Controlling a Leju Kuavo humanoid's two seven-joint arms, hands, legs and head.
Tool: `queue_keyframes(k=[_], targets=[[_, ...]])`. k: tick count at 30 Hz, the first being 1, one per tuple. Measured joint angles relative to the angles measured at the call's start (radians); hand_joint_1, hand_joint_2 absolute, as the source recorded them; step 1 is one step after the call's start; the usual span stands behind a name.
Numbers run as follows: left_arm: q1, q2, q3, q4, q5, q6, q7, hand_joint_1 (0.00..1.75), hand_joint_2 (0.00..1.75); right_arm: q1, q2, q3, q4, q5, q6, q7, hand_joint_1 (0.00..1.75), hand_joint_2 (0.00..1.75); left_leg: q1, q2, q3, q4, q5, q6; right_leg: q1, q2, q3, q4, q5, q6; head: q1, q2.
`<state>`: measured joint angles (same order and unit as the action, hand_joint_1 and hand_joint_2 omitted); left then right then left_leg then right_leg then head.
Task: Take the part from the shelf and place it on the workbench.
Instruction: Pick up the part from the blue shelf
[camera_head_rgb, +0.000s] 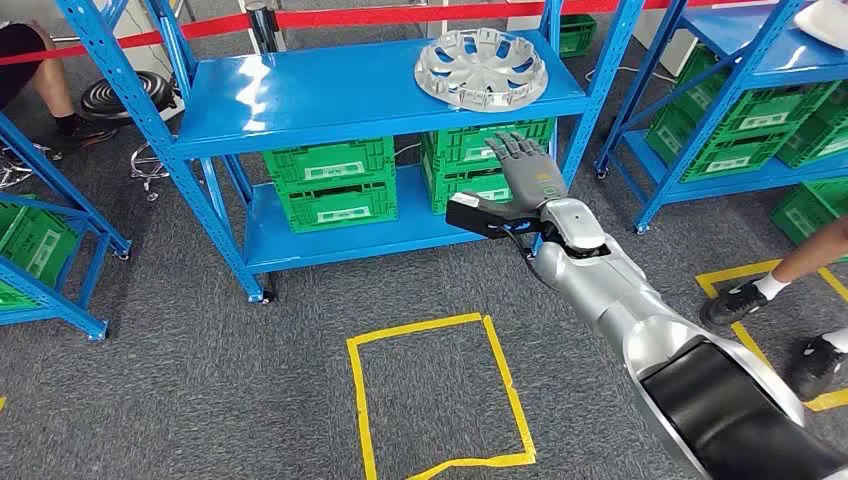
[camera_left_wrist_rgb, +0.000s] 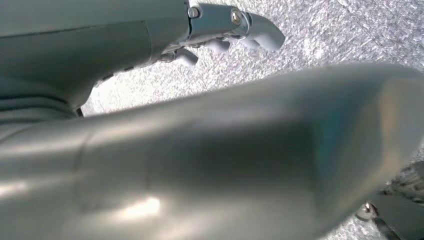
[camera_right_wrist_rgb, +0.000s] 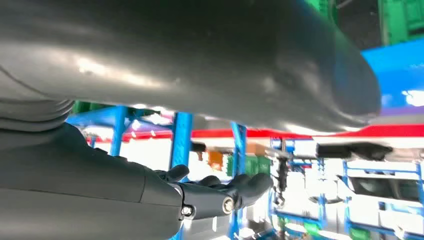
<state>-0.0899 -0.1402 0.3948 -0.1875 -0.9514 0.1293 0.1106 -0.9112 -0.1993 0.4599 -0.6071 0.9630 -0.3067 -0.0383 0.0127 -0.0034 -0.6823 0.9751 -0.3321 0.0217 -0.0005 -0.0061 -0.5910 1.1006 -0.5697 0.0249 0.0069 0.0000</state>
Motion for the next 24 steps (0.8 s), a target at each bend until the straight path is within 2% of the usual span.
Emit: queue_keyframes(k=[2, 3, 4, 5, 6, 8, 9, 10, 12, 14, 16, 18, 19, 20, 21, 22, 24], targets=[[0.001, -0.002, 0.0, 0.0, 0.0, 0.002, 0.003, 0.0, 0.0, -0.001, 0.004, 0.004, 0.003, 0.002, 0.0, 0.003, 0.0, 0.0, 0.0, -0.001, 0.0, 0.001, -0.001, 0.0, -0.004, 0.0, -0.038, 0.077, -0.037, 0.005, 0.0, 0.0], [0.001, -0.004, 0.001, 0.0, 0.0, 0.003, 0.005, 0.0, 0.0, -0.002, 0.007, 0.007, 0.006, 0.003, 0.0, 0.005, 0.0, 0.0, 0.0, -0.001, -0.001, 0.002, -0.002, 0.0, -0.008, 0.001, -0.068, 0.138, -0.062, 0.01, 0.0, 0.0], [0.002, -0.006, 0.001, 0.0, -0.001, 0.003, 0.007, 0.0, 0.0, -0.001, 0.009, 0.009, 0.009, 0.005, 0.0, 0.006, 0.0, 0.0, 0.001, -0.002, -0.002, 0.004, -0.003, -0.001, -0.013, 0.001, -0.087, 0.174, -0.071, 0.014, 0.0, 0.0], [0.003, -0.007, 0.001, 0.001, -0.001, 0.003, 0.008, 0.0, 0.0, -0.001, 0.01, 0.011, 0.013, 0.006, 0.0, 0.006, 0.0, 0.0, 0.003, -0.003, -0.003, 0.008, -0.004, -0.004, -0.017, 0.001, -0.089, 0.173, -0.06, 0.018, 0.0, 0.0], [0.003, -0.009, 0.001, 0.001, -0.003, 0.003, 0.01, 0.0, 0.0, -0.002, 0.011, 0.012, 0.015, 0.007, 0.0, 0.005, 0.0, 0.0, 0.006, -0.003, -0.006, 0.014, -0.007, -0.009, -0.021, 0.001, -0.069, 0.133, -0.032, 0.023, 0.0, 0.0], [0.003, -0.01, 0.001, 0.001, -0.008, 0.003, 0.013, 0.0, 0.0, -0.009, 0.011, 0.014, 0.019, 0.007, 0.001, 0.003, 0.0, 0.0, 0.01, -0.003, -0.015, 0.036, -0.015, -0.023, -0.027, -0.001, -0.004, 0.006, 0.025, 0.028, 0.0, 0.0], [0.003, -0.011, 0.001, 0.002, -0.011, 0.004, 0.014, 0.0, 0.0, -0.013, 0.011, 0.015, 0.02, 0.007, 0.001, 0.002, 0.0, 0.0, 0.01, -0.003, -0.019, 0.047, -0.022, -0.032, -0.027, -0.001, 0.018, -0.038, 0.041, 0.023, 0.001, 0.0], [0.003, -0.011, 0.001, 0.001, -0.013, 0.004, 0.015, 0.0, 0.0, -0.015, 0.011, 0.015, 0.02, 0.007, 0.002, 0.0, 0.0, 0.0, 0.01, -0.003, -0.02, 0.055, -0.027, -0.04, -0.025, -0.001, 0.027, -0.058, 0.045, 0.015, 0.0, 0.0], [0.005, -0.012, 0.001, 0.002, -0.016, 0.004, 0.016, 0.0, 0.0, -0.016, 0.01, 0.016, 0.021, 0.007, 0.003, -0.004, 0.0, 0.0, 0.011, -0.001, -0.017, 0.054, -0.032, -0.054, -0.02, 0.001, 0.025, -0.056, 0.043, -0.007, -0.001, 0.0], [0.007, -0.012, 0.001, 0.002, -0.02, 0.004, 0.015, 0.0, 0.0, -0.016, 0.007, 0.015, 0.023, 0.007, 0.002, -0.007, 0.0, 0.0, 0.015, 0.001, -0.021, 0.066, -0.041, -0.064, -0.02, 0.002, 0.029, -0.058, 0.048, -0.024, -0.002, 0.0], [0.008, -0.012, 0.001, 0.002, -0.024, 0.004, 0.013, 0.0, 0.0, -0.015, 0.005, 0.015, 0.023, 0.004, 0.001, -0.009, 0.0, 0.0, 0.015, 0.002, -0.056, 0.144, -0.087, -0.068, -0.022, 0.003, 0.035, -0.06, 0.052, -0.036, -0.004, 0.0], [0.009, -0.012, 0.001, 0.002, -0.025, 0.005, 0.012, 0.0, 0.0, -0.009, 0.002, 0.015, 0.023, 0.001, 0.0, -0.011, 0.0, 0.0, 0.014, 0.002, -0.118, 0.277, -0.149, -0.07, -0.018, 0.004, 0.038, -0.059, 0.047, -0.043, -0.005, 0.0], [0.01, -0.012, 0.001, 0.002, -0.026, 0.005, 0.012, 0.0, 0.0, -0.005, 0.0, 0.015, 0.023, 0.001, 0.0, -0.011, 0.0, 0.0, 0.013, 0.002, -0.141, 0.324, -0.162, -0.069, -0.016, 0.005, 0.041, -0.059, 0.043, -0.044, -0.005, 0.0], [0.011, -0.012, 0.001, 0.002, -0.026, 0.005, 0.012, 0.0, 0.0, 0.0, -0.001, 0.015, 0.023, 0.0, 0.0, -0.011, 0.0, 0.0, 0.012, 0.002, -0.149, 0.339, -0.158, -0.067, -0.014, 0.006, 0.046, -0.059, 0.038, -0.045, -0.005, 0.0], [0.013, -0.012, 0.001, 0.002, -0.026, 0.005, 0.011, 0.0, 0.0, 0.003, -0.002, 0.015, 0.023, 0.0, 0.0, -0.011, 0.0, 0.0, 0.011, 0.002, -0.134, 0.309, -0.134, -0.062, -0.013, 0.007, 0.053, -0.059, 0.032, -0.043, -0.005, 0.0], [0.014, -0.012, 0.001, 0.002, -0.026, 0.005, 0.009, 0.0, 0.0, 0.004, -0.003, 0.015, 0.023, 0.0, 0.0, -0.011, 0.0, 0.0, 0.009, 0.002, -0.102, 0.247, -0.098, -0.056, -0.012, 0.008, 0.062, -0.059, 0.024, -0.041, -0.005, 0.0], [0.014, -0.012, 0.001, 0.003, -0.029, 0.005, 0.004, 0.0, 0.0, 0.004, -0.008, 0.014, 0.023, 0.0, -0.002, -0.012, 0.0, 0.0, 0.002, 0.002, -0.034, 0.128, -0.062, -0.044, -0.011, 0.009, 0.079, -0.061, 0.006, -0.031, -0.004, 0.0]])
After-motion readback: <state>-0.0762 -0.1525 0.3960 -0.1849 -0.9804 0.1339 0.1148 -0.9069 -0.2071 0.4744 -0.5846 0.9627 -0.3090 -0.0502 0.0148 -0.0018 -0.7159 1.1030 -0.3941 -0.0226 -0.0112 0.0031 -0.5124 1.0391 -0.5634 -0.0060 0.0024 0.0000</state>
